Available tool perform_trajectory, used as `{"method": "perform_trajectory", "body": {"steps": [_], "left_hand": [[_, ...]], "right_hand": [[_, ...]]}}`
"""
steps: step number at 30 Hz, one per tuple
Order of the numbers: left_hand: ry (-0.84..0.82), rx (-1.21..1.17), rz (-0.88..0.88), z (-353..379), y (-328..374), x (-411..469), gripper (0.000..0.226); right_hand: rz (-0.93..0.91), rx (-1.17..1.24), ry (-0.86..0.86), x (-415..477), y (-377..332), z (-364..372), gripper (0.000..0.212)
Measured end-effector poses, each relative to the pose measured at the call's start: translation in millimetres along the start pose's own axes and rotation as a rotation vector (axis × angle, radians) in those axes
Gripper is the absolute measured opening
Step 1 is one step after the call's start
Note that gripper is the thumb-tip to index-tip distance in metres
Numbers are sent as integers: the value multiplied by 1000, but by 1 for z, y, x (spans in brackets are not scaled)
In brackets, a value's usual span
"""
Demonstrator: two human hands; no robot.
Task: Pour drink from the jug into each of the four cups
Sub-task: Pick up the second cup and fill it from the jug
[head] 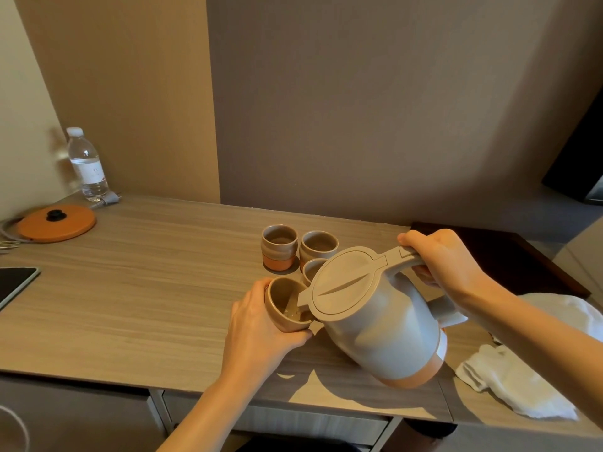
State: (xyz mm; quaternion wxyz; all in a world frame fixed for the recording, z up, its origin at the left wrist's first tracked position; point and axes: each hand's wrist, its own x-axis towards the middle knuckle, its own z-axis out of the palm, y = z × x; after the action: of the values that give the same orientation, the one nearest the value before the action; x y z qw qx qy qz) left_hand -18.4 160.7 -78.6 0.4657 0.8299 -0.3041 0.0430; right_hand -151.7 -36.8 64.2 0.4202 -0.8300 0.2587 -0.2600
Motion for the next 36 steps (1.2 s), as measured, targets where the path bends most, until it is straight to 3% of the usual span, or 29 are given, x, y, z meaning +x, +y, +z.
{"method": "perform_trajectory", "body": {"steps": [36], "left_hand": [[10, -107, -73, 5, -7, -5, 90]], "right_hand": [[-21, -6, -12, 1, -6, 4, 53]]}}
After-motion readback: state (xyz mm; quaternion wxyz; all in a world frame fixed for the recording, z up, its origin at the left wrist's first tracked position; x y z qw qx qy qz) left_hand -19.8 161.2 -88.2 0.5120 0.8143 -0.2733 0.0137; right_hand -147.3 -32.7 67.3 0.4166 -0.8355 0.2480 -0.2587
